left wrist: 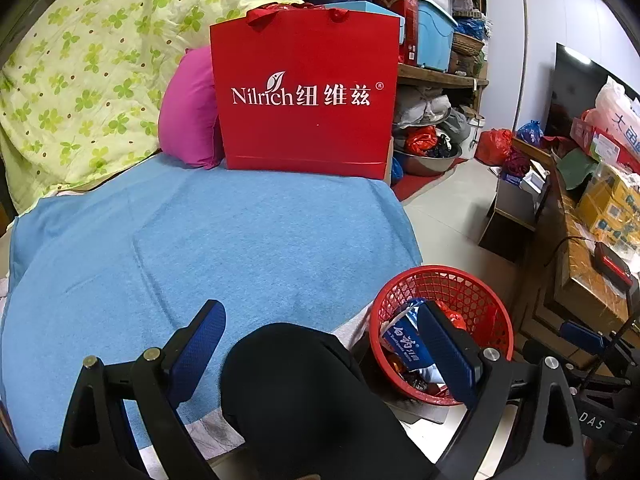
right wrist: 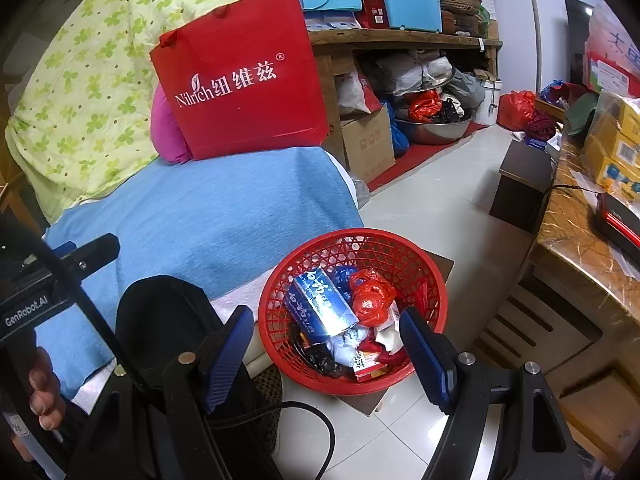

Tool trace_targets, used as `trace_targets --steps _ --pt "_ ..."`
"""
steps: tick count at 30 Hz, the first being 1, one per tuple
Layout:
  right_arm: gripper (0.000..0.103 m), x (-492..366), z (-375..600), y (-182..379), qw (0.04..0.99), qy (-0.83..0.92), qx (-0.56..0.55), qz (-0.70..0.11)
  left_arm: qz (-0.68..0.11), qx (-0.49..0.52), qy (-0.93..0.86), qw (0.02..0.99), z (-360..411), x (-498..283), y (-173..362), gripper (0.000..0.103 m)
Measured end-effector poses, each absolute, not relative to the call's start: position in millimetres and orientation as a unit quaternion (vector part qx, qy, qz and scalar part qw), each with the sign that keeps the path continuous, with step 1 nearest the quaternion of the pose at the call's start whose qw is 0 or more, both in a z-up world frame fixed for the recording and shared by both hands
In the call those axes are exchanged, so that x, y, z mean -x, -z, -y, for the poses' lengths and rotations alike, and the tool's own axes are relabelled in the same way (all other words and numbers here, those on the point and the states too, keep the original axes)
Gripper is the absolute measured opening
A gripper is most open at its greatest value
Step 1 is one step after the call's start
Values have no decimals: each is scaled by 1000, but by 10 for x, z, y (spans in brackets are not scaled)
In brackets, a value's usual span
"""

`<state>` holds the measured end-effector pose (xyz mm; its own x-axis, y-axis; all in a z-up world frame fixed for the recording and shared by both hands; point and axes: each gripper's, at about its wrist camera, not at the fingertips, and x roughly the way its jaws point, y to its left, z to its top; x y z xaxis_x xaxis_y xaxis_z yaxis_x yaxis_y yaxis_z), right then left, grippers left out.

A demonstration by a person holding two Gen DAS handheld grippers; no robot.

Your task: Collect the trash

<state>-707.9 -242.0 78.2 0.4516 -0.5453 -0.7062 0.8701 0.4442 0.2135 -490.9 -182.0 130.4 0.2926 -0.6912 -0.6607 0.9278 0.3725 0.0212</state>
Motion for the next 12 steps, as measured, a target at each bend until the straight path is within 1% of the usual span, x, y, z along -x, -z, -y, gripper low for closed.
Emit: trace_targets --steps 12 --pt "78 7083 2408 -806 800 444 -289 -281 -280 -206 532 772 1803 4974 -1311 96"
